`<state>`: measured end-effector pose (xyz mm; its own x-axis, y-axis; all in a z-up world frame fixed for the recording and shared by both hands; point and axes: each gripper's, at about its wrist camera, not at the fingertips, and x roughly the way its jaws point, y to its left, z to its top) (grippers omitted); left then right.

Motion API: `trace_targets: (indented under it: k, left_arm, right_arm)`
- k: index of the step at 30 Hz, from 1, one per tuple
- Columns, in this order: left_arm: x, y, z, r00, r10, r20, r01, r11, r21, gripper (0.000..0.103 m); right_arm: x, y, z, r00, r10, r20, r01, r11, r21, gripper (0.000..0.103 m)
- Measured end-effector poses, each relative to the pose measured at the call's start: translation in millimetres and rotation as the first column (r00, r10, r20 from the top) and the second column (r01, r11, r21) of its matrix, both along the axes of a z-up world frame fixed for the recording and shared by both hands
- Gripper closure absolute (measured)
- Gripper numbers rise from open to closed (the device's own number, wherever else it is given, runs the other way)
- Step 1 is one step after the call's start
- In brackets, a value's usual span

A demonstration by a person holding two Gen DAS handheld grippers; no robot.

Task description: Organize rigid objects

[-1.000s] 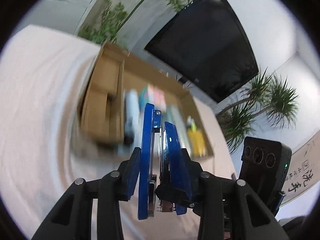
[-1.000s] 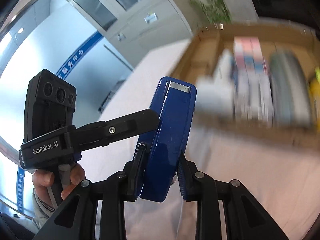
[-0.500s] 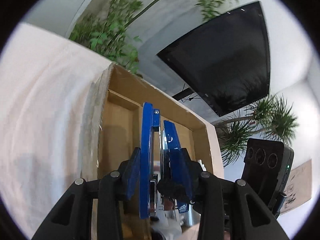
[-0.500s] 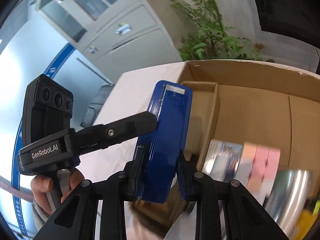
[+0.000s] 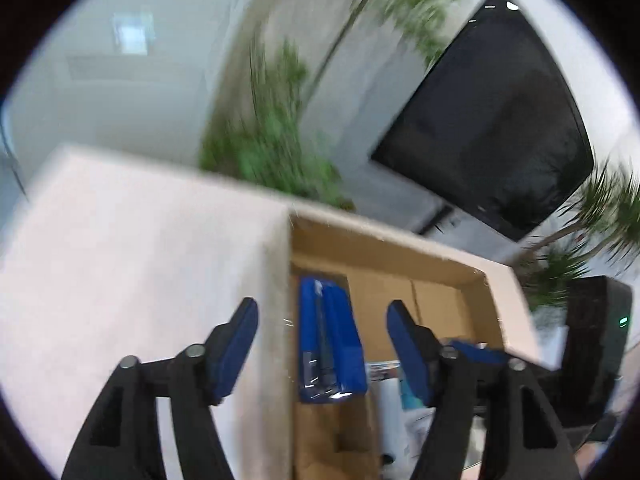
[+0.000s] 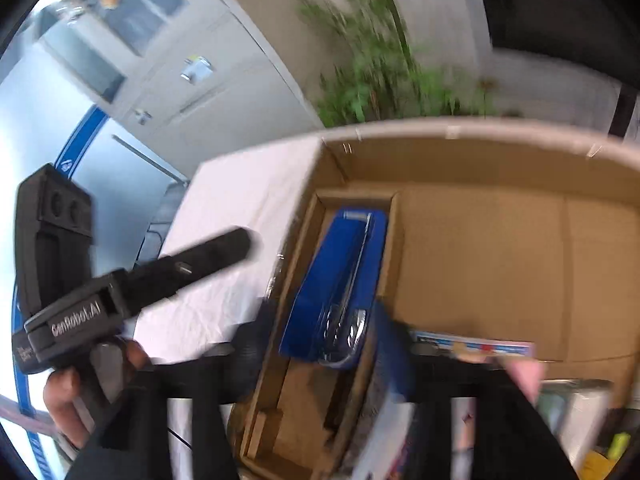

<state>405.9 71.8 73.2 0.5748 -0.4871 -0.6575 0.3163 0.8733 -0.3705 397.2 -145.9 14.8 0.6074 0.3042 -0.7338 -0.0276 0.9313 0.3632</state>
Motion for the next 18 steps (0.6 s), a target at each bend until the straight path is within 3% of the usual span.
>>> trace_targets:
  k: [1, 3, 5, 7, 10, 14, 18]
  left_arm:
    - [-27, 3, 17, 0.996, 0.035, 0.077, -0.04, 0.997, 0.061, 0.024]
    - [-79, 4, 40, 0.974, 0.077, 0.213, -0.113, 0.981, 0.159, 0.02]
    - [-130, -3, 47, 0.948, 0.103, 0.301, -0.178, 0.955, 0.235, 0.012]
    - [-183, -20, 37, 0.934, 0.095, 0.344, -0.2, 0.938, 0.283, 0.012]
    - [-234, -43, 9, 0.935, 0.107, 0.339, -0.204, 0.943, 0.265, 0.012]
    - [-287, -83, -40, 0.962, 0.116, 0.246, -0.173, 0.959, 0.224, 0.012]
    - [-322, -114, -55, 0.968, 0.104, 0.228, -0.147, 0.972, 0.183, 0.012]
  right_arm:
    - [-23, -2, 12, 0.998, -0.01, 0.068, 0.012, 0.999, -0.04, 0.001]
    - [-71, -3, 27, 0.982, -0.016, 0.186, 0.042, 0.99, -0.137, 0.001]
    - [-122, -6, 28, 0.964, -0.021, 0.264, 0.079, 0.974, -0.211, 0.001]
    - [-174, -6, 17, 0.944, -0.031, 0.33, 0.127, 0.953, -0.274, 0.001]
    - [-244, -12, -14, 0.933, -0.073, 0.354, 0.197, 0.924, -0.328, 0.001]
    - [-305, -27, -47, 0.929, -0.146, 0.339, 0.262, 0.908, -0.328, 0.001]
    - [-350, -45, -62, 0.925, -0.175, 0.337, 0.298, 0.885, -0.358, 0.001]
